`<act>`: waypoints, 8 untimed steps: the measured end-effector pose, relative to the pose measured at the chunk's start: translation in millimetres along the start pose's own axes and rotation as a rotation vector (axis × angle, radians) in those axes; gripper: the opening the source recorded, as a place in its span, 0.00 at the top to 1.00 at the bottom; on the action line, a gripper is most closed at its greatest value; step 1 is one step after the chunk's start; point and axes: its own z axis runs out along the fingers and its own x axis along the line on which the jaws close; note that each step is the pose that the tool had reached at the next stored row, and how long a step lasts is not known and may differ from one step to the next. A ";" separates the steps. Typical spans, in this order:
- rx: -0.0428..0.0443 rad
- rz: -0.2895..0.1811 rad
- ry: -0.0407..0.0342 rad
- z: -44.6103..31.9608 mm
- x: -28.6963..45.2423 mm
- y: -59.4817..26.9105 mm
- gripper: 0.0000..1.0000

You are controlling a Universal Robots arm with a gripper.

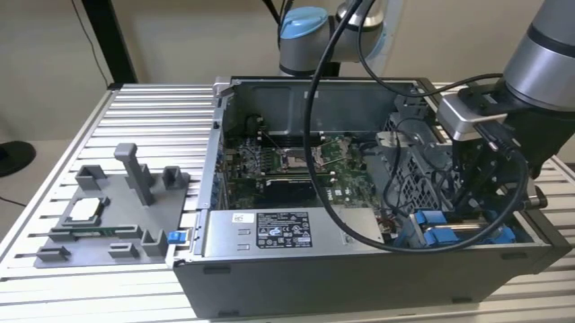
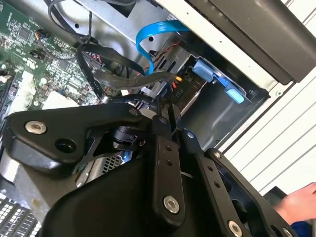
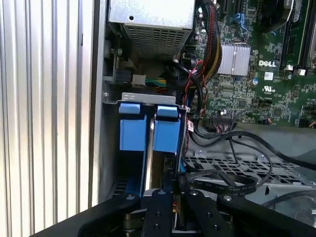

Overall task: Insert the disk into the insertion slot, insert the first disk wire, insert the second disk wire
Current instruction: 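Insert the second disk wire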

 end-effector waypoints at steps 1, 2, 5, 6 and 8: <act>0.0000 -0.001 -0.0002 0.4 0.0 0.0 1.00; 0.0001 -0.002 -0.0003 1.0 0.0 0.1 1.00; -0.0001 -0.003 0.0014 3.7 0.1 0.2 1.00; -0.0001 -0.003 0.0018 5.0 0.2 0.3 1.00; -0.0001 -0.003 0.0010 7.7 0.2 0.5 1.00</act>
